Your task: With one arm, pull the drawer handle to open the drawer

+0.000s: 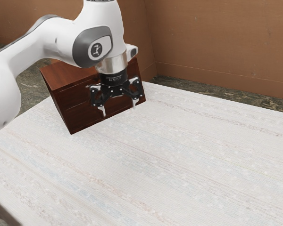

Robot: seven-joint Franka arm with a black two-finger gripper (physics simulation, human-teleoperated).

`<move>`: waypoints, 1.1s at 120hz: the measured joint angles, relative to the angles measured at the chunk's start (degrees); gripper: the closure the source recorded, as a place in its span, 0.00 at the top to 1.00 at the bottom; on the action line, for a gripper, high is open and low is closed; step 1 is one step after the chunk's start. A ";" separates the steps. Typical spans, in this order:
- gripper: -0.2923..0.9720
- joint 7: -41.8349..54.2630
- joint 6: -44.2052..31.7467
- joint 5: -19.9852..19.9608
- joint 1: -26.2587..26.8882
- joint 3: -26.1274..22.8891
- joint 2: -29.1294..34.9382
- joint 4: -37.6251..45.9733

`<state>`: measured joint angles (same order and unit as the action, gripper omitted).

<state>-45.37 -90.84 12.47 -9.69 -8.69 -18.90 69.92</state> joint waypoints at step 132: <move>0.77 65.94 -24.20 6.66 -11.69 -0.68 -11.12 -6.51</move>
<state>20.57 -115.04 19.13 -21.39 -9.37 -30.03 63.41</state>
